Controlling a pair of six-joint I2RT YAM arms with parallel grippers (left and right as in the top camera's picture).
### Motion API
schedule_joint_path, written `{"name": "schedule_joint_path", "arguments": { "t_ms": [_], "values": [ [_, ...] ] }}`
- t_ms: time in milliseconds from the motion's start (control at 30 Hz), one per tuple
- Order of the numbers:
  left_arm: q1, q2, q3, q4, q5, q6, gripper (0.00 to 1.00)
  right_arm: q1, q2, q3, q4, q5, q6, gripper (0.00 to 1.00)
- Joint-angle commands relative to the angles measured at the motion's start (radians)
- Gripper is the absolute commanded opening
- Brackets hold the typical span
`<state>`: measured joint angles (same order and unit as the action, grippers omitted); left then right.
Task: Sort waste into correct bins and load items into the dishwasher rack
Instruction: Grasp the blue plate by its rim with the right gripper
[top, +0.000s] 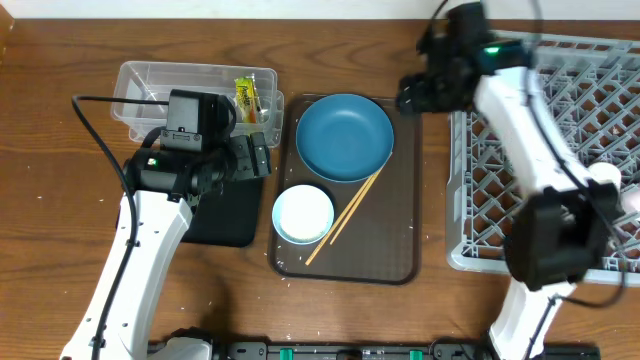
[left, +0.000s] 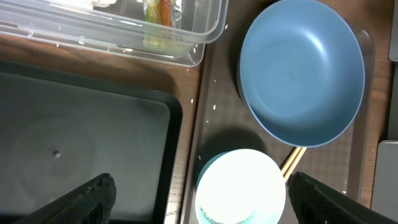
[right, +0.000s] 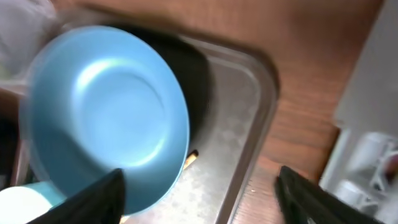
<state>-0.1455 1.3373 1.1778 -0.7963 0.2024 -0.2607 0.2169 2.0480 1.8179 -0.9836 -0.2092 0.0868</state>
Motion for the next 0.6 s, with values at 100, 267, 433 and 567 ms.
{"name": "schedule_joint_path", "arguments": {
  "t_ms": [100,267,433,567],
  "values": [
    [0.004,0.004,0.006,-0.004,-0.013,0.014,0.91,0.068,0.146,-0.007,0.017,0.093,0.078,0.68],
    [0.004,0.004,0.006,-0.004,-0.013,0.014,0.91,0.089,0.200,-0.007,0.050,0.098,0.094,0.38],
    [0.004,0.004,0.006,-0.004,-0.013,0.014,0.91,0.075,0.175,0.024,0.095,0.101,0.095,0.03],
    [0.004,0.004,0.006,-0.004,-0.013,0.014,0.91,0.034,0.121,0.098,0.073,0.109,0.068,0.01]
  ]
}}
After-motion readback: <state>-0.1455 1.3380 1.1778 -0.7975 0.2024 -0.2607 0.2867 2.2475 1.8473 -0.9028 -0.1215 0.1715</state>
